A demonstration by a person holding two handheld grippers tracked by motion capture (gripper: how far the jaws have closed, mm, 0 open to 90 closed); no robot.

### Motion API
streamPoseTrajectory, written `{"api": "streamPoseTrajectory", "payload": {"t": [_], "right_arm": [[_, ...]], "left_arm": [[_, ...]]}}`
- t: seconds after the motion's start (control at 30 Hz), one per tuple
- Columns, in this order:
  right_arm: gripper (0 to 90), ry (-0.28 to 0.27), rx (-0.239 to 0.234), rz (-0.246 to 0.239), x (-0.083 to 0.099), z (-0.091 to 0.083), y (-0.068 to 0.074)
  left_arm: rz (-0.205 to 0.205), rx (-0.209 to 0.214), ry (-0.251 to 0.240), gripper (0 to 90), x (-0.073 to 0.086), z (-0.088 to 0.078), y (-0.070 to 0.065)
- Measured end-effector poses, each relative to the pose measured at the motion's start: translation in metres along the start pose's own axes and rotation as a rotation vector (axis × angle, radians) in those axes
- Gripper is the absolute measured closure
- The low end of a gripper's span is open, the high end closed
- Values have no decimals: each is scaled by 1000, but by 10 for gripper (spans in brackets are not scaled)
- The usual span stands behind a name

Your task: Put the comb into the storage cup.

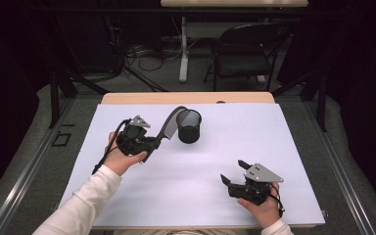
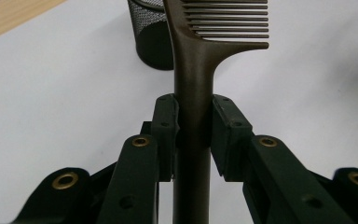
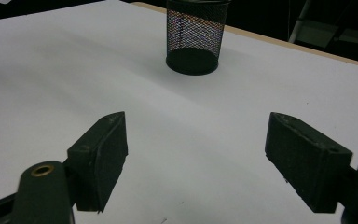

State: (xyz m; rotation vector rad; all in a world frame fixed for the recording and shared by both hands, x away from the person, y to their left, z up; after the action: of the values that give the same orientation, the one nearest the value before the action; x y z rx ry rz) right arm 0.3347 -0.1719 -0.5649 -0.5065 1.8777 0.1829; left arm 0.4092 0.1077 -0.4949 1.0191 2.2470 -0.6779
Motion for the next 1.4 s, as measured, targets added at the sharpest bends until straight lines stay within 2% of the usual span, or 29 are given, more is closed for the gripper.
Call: {"api": "streamPoseTrajectory", "payload": {"t": [0.73,1.0,1.17,1.4], "right_arm": [[208,-2,0,1,0,0,0],[208,2,-2,-1,0,1,0],[208,3,-3,-1,1,1,1],[208,7,-2,0,1,1,0]], "left_arm": [[5,11,-146,724,-12,-3,-13],[14,-10,-188,724,-13,-1,-18],[10,3,-232,725,-17,0,-23],[26,-12,-244,725,-18,0,-27]]}}
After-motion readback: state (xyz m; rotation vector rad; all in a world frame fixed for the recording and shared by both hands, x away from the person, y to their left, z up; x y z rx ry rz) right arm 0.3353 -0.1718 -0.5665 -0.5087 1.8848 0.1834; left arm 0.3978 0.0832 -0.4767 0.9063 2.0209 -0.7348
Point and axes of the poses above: each handheld gripper's, and its own axes: z roughly forward along the jaws, x roughly out of its underside, y roughly to its left, the point moved 8 cm from there along z, roughly forward along the jaws, and after that the axes turned 11 degrees about x, right-handed, at the moved point
